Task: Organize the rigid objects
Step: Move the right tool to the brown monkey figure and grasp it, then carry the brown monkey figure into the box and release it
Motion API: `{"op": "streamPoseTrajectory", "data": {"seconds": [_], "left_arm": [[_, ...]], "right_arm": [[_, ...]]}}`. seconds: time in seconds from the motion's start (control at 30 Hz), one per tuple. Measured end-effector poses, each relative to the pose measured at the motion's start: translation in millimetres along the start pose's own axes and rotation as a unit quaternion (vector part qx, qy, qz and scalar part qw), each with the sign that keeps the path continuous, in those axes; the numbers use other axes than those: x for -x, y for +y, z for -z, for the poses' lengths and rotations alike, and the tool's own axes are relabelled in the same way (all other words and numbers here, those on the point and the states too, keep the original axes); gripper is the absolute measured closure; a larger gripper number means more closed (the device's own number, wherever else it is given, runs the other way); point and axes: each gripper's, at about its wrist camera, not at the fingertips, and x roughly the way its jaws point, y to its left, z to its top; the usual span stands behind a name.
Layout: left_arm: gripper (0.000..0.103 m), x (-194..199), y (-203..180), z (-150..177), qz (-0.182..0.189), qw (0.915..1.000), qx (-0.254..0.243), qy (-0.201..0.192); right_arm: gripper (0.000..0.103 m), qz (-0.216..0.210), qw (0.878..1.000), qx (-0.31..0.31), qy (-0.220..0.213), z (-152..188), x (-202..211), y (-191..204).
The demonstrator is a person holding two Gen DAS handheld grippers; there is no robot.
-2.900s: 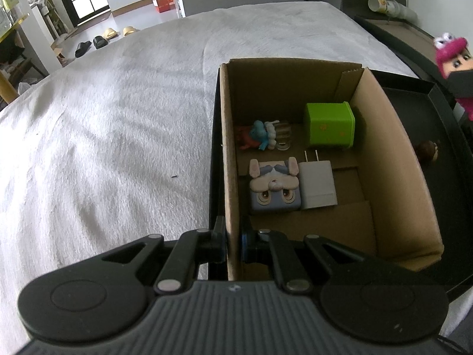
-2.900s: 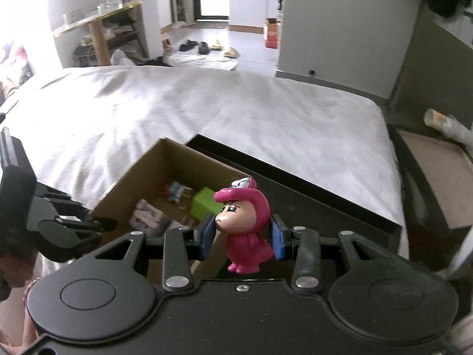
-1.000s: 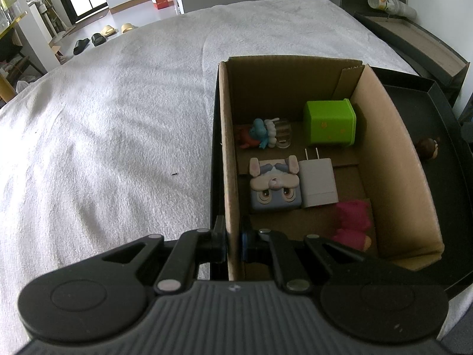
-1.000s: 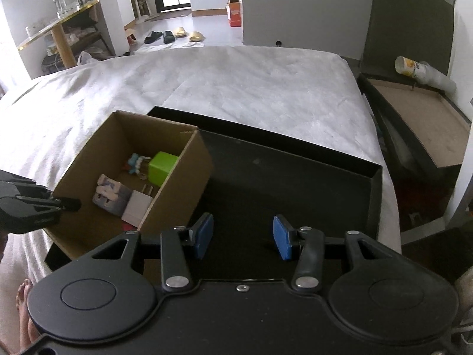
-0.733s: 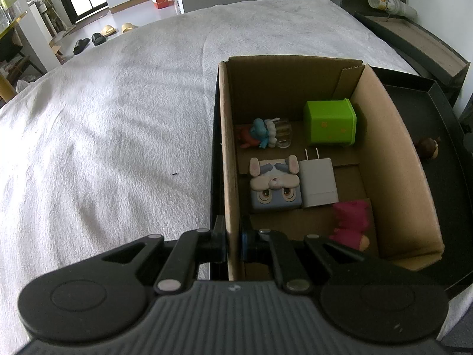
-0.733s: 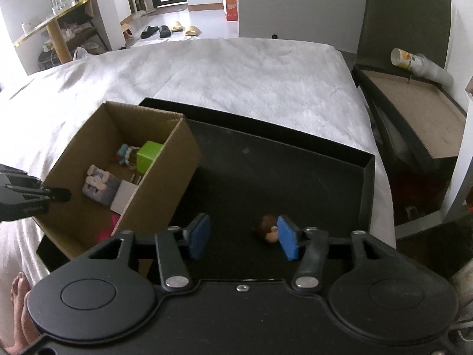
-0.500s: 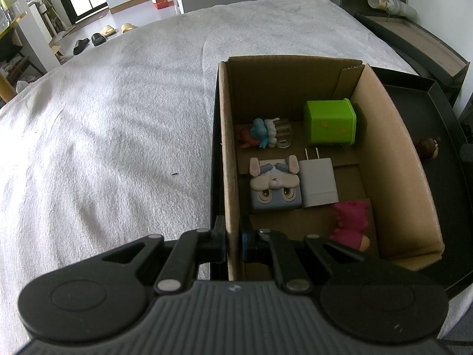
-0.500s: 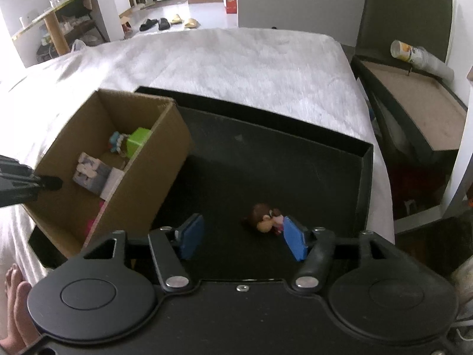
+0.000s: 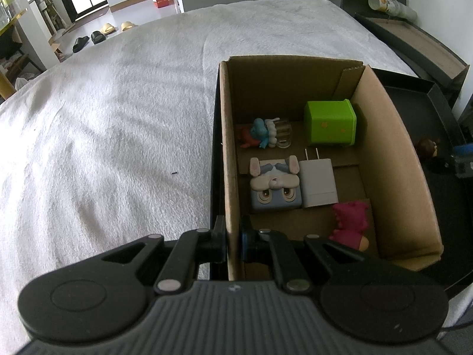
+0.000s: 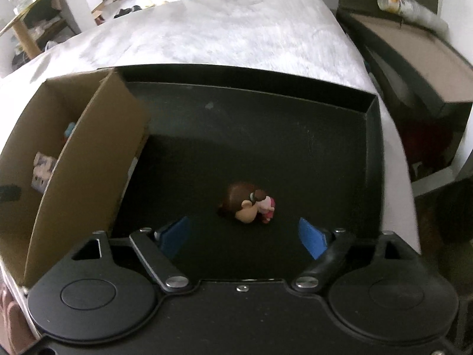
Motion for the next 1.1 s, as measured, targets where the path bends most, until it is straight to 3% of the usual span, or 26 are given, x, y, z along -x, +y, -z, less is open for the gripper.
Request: {"op": "streamPoseTrajectory", "data": {"seconds": [0.2,0.27,0.33,0.47,0.77,1.1], "left_arm": [[0.094,0.0,0.0,-0.4,-0.001,1.0000,0.002,0.000],[0.094,0.1,0.5,-0.8,-0.002,1.0000,0.002,0.000],[0.094,0.3,0.2,-0.7,-0.002,1.0000,0.002,0.000],[0.094,0.3,-0.4,-1.0,-0.004,1.0000,0.002,0.000],[0.094,0.4,-2.0,-0.9,-0.007,1.0000,0.003,0.000],[0.094,1.1,-1.6,-0.8,-0.007,1.0000,0.005,0.000]], "right_arm": [[0.019,-0.009,0.999,-0.039,0.003,-5.8,-10.6,-6.2],[0.025,-0.010,0.999,-0.046,0.001,-6.8,-12.4,-7.3],[0.060,-0.010,0.998,-0.058,0.013,-8.8,-16.6,-10.7],[0.060,0.005,0.997,-0.068,0.024,-8.7,-12.9,-11.0],[0.060,-0.014,0.999,-0.048,0.011,-2.1,20.8,-1.4],[0.060,-0.036,0.999,0.018,-0.018,-10.9,58.4,35.8]]}}
